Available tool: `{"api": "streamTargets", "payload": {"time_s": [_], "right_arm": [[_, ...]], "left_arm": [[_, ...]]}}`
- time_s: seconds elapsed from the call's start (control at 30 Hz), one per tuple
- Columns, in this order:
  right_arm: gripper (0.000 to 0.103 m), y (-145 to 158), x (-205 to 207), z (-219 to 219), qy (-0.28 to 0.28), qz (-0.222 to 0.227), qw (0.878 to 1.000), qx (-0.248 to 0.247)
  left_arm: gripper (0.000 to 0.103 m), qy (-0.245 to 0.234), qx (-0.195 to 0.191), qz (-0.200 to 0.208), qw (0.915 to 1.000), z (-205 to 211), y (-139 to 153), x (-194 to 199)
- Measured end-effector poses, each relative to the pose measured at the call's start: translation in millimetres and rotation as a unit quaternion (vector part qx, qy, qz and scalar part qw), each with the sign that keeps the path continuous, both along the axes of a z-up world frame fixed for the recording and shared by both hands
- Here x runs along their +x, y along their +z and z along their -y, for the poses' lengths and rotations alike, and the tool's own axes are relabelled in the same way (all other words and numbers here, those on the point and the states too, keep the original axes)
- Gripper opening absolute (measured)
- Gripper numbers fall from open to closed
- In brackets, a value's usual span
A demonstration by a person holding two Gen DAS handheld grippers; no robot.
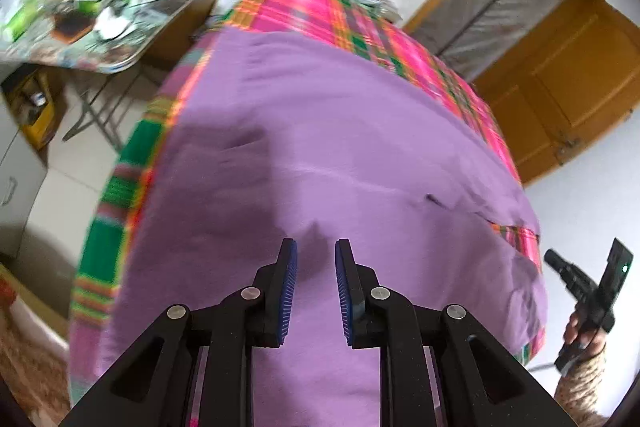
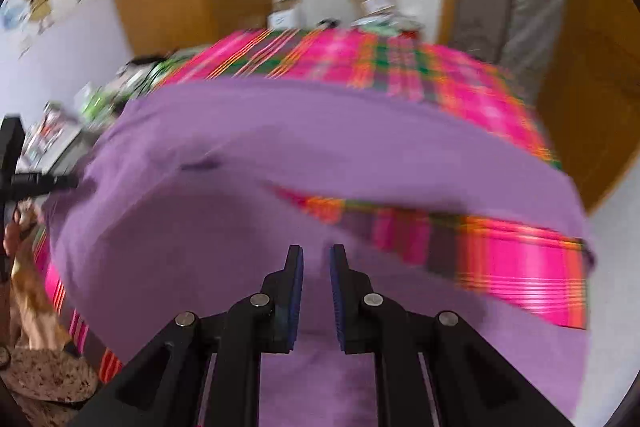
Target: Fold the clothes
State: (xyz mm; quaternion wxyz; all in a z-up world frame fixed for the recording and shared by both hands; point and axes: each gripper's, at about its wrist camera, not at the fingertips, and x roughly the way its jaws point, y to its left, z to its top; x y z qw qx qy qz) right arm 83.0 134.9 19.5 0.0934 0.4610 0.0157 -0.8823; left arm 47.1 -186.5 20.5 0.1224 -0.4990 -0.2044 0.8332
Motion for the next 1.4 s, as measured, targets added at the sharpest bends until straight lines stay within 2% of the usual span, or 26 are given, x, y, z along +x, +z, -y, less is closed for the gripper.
{"api": "streamTargets", "payload": {"time_s": [0.17,0.3,0.4,0.47,0.57,0.67,0.83,0.97,1.07,1.1,1.27,1.4], "right_arm": [[0.017,-21,-4,41,0.051,0.017,0.998,-0.015],[0.018,-36,-3,70,0.076,0.029,0.997,-0.004],[0.027,-38,3,89,0.095,0.026,0.995,0.0],[0.027,-37,4,99,0.111,0.025,0.994,0.001],[0.029,-38,3,114,0.132,0.033,0.99,-0.027],[0.031,-40,3,129,0.15,0.025,0.988,-0.021],[0.031,-39,-3,135,0.158,0.03,0.986,-0.035],[0.031,-39,-7,134,0.159,0.034,0.986,-0.048],[0.031,-38,-13,137,0.154,0.033,0.986,-0.06],[0.031,-38,-15,138,0.153,0.031,0.986,-0.062],[0.031,-41,-22,145,0.157,0.032,0.984,-0.071],[0.031,-41,-27,149,0.161,0.031,0.984,-0.071]], "left_arm": [[0.02,0.023,0.001,0.01,0.9997,24,-9,9],[0.02,0.034,0.003,0.016,0.9993,35,-14,13],[0.02,0.038,0.013,0.016,0.9991,42,-16,12],[0.02,0.04,0.015,0.016,0.999,44,-16,10],[0.02,0.042,0.021,0.016,0.9988,49,-16,7],[0.019,0.046,0.03,0.019,0.9983,54,-17,6],[0.016,0.054,0.038,0.022,0.9976,58,-18,5],[0.017,0.066,-0.015,-0.013,0.9976,55,1,1],[0.024,0.063,-0.015,-0.017,0.9978,57,4,-13],[0.03,0.062,-0.019,-0.013,0.9978,56,2,-18],[0.032,0.031,-0.049,0.007,0.9983,43,-7,-36],[0.032,0.026,-0.042,0.004,0.9988,42,-5,-42]]}}
